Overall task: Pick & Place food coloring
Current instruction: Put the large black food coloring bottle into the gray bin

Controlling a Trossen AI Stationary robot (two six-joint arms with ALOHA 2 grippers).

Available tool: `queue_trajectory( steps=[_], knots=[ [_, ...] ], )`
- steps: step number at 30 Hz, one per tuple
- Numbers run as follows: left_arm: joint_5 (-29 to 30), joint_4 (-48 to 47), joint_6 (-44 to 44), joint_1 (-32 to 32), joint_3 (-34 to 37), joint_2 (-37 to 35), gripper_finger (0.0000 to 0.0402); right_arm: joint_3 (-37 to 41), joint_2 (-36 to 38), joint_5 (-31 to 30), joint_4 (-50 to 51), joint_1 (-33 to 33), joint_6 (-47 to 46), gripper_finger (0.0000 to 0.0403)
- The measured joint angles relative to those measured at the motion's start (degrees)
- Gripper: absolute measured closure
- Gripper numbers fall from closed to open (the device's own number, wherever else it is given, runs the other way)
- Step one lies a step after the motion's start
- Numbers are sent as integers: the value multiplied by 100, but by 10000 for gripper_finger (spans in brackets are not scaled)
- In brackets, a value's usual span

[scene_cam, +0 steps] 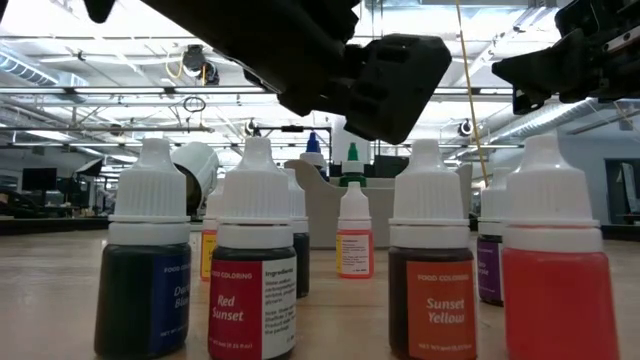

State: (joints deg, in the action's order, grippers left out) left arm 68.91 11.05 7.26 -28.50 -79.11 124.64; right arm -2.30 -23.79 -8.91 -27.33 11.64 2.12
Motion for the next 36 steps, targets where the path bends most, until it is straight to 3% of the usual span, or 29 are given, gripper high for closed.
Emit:
queue_trajectory(
  steps=[10,36],
  knots=[
    [-619,323,36,38,-7,-9,117,0,-2,9,69,-1,5,403],
    [-652,560,-246,58,-7,-9,117,0,0,13,66,-2,50,403]
  ],
)
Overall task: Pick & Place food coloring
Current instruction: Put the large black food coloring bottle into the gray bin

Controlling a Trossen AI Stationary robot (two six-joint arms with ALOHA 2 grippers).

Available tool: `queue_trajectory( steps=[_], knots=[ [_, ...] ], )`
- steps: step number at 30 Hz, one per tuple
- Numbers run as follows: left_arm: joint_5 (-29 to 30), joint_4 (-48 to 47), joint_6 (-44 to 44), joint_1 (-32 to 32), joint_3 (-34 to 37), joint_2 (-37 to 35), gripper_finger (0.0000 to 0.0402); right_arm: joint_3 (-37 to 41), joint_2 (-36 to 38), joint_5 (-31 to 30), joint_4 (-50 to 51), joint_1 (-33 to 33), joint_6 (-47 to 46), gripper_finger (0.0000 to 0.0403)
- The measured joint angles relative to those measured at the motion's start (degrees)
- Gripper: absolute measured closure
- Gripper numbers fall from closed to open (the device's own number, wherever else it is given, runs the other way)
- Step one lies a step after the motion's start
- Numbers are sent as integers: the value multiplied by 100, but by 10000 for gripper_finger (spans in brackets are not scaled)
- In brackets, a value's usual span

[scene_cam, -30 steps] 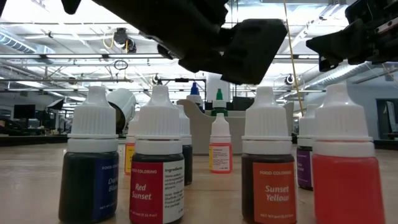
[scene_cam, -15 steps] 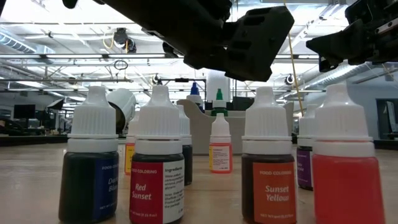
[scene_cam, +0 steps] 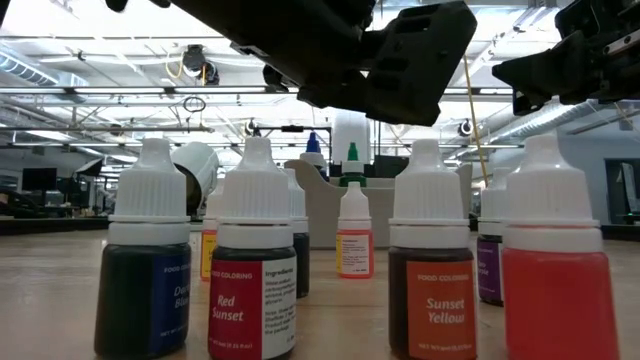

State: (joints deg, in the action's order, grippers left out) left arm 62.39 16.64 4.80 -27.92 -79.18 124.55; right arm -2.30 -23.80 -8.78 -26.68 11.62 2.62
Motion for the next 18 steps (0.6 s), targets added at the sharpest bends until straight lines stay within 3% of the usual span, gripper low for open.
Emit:
queue_trajectory(
  steps=[11,18],
  knots=[
    [-2,34,15,4,0,0,117,0,0,-7,-2,2,107,403],
    [-321,54,-2,55,0,0,117,0,-2,-12,-4,2,107,403]
  ],
)
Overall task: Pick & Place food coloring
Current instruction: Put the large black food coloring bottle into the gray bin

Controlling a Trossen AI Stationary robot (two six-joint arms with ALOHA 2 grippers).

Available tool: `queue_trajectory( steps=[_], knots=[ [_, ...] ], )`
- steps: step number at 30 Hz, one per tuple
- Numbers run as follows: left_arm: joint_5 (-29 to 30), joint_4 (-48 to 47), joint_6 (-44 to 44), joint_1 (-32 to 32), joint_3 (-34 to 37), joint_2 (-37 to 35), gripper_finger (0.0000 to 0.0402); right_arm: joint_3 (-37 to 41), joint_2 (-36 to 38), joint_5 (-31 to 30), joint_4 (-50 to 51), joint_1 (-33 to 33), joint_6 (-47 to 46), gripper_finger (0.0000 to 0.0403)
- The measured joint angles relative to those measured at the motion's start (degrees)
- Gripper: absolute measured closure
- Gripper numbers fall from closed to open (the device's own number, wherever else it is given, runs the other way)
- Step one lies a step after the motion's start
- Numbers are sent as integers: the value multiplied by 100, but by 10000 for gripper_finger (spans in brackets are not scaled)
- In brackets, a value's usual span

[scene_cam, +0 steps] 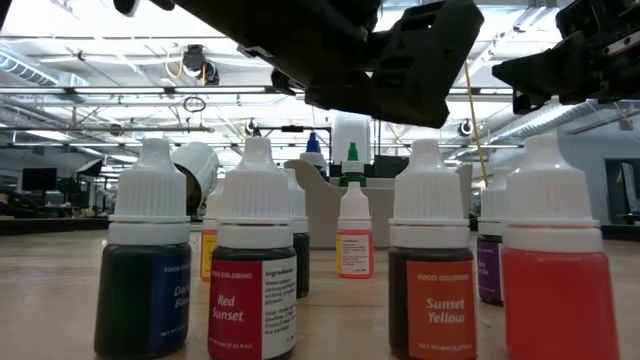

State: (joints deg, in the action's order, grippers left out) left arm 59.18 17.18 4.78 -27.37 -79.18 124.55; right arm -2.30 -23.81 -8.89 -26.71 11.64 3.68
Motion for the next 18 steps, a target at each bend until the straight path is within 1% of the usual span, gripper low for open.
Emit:
queue_trajectory(
  steps=[4,7,13,15,18],
  knots=[
    [-360,-145,91,75,0,0,117,-1,0,-8,-5,-1,137,403],
    [-370,-143,16,128,0,0,117,1,2,-36,-96,-2,328,403],
    [-330,62,-575,137,2,-50,117,1,0,-14,-168,4,179,403],
    [-130,-58,-1105,-2,11,-204,117,1,-18,-28,-99,4,27,403],
    [577,-357,-1878,-355,11,-688,117,1,-56,-36,42,4,-122,403]
  ],
)
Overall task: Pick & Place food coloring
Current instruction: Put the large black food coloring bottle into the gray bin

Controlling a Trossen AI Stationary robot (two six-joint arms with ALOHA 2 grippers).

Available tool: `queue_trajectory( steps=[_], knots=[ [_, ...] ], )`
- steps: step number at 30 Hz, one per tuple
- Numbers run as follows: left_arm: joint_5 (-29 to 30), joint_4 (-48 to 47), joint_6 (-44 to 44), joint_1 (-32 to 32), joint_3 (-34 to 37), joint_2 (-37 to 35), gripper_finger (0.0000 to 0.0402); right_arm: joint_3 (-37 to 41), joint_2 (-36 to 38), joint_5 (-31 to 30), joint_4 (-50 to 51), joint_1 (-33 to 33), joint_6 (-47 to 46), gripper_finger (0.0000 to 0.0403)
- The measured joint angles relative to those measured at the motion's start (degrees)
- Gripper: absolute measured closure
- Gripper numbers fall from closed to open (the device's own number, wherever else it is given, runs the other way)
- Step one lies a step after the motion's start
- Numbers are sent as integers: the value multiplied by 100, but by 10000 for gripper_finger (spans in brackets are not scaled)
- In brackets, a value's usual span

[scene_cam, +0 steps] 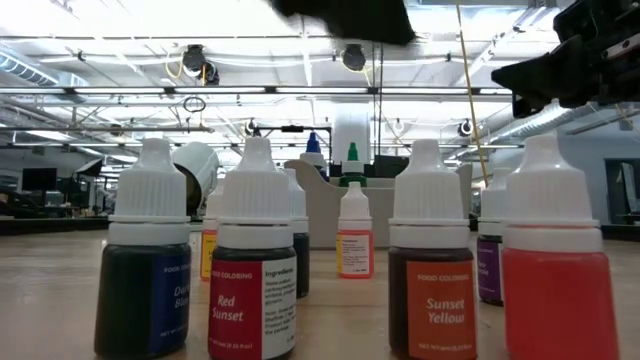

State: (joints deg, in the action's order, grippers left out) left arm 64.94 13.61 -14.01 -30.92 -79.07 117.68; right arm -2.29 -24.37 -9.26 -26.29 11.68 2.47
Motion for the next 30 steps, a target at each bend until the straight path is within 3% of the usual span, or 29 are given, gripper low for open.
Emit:
queue_trajectory(
  steps=[3,6,9,12,15,18,26,30],
  knots=[
    [497,-387,-195,-374,-4,-567,117,-1,-45,0,-1,0,135,403],
    [837,-1362,388,-682,-4,-1114,117,0,-96,2,-3,0,355,403],
    [1382,-3010,1756,-954,-4,-1672,117,0,-170,4,76,0,430,403],
    [1900,-4911,3738,-1244,-4,-2209,117,1,-258,2,240,0,426,403],
    [1885,-6627,5732,-1411,-4,-2569,117,0,-330,4,191,0,425,403],
    [1578,-7732,6880,-1460,17,-2631,117,-1,-365,33,-1,2,362,403],
    [1312,-7941,7226,-1285,919,-2860,117,1,-379,32,-172,2,326,403],
    [447,-7204,6585,-915,1401,-2958,117,1,-379,31,-276,2,381,403]
  ],
)
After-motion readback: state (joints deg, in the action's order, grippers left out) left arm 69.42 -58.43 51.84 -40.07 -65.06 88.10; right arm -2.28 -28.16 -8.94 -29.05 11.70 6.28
